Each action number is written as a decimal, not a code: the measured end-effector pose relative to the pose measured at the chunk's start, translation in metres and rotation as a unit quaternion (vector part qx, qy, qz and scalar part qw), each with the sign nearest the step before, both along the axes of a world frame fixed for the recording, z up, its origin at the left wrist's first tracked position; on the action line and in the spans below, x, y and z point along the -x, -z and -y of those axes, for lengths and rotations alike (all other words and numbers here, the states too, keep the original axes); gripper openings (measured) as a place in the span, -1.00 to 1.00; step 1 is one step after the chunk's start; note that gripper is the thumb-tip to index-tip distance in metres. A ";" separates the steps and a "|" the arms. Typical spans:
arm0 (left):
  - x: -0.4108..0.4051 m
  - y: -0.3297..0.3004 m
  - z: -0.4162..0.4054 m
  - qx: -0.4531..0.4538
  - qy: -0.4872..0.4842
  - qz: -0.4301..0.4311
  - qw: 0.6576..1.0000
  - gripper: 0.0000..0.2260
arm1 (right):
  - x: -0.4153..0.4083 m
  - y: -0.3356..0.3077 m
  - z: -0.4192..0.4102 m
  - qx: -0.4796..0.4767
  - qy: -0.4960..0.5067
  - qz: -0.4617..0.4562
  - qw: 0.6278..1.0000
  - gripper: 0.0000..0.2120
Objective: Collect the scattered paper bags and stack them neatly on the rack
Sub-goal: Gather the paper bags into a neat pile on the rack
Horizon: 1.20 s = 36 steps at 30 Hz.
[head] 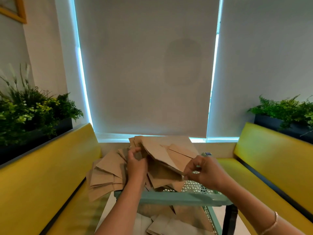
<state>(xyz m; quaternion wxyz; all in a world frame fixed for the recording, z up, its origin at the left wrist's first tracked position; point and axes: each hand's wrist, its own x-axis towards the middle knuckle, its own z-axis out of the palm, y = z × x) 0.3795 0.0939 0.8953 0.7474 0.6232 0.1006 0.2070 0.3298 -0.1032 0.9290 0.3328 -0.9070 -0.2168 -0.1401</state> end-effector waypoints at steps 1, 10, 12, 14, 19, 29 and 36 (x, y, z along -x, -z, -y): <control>-0.001 0.000 0.001 -0.022 0.005 -0.002 1.000 -0.83 | 0.000 0.002 -0.002 0.023 -0.005 -0.002 1.000 -0.63; 0.004 -0.003 0.003 0.028 0.118 -0.036 0.992 -0.84 | -0.012 0.011 -0.014 0.102 -0.026 0.052 0.993 -0.89; 0.003 -0.002 0.003 0.031 0.120 -0.035 0.992 -0.94 | -0.015 0.015 -0.015 0.106 -0.040 0.057 0.992 -0.95; 0.003 -0.002 0.004 0.032 0.109 -0.031 0.993 -0.93 | -0.016 0.014 -0.013 0.098 -0.037 0.014 0.994 -0.85; 0.003 -0.002 0.004 0.053 0.124 -0.025 0.991 -0.98 | -0.035 0.015 -0.009 -0.155 0.106 -0.126 0.974 -0.38; 0.004 -0.001 0.004 0.043 0.110 0.004 0.993 -0.93 | -0.052 0.025 -0.028 -0.300 0.195 -0.079 0.931 -0.76; 0.000 0.004 0.003 -0.017 0.109 0.021 0.994 -0.94 | -0.047 0.022 -0.035 -0.314 0.223 -0.047 0.922 -0.75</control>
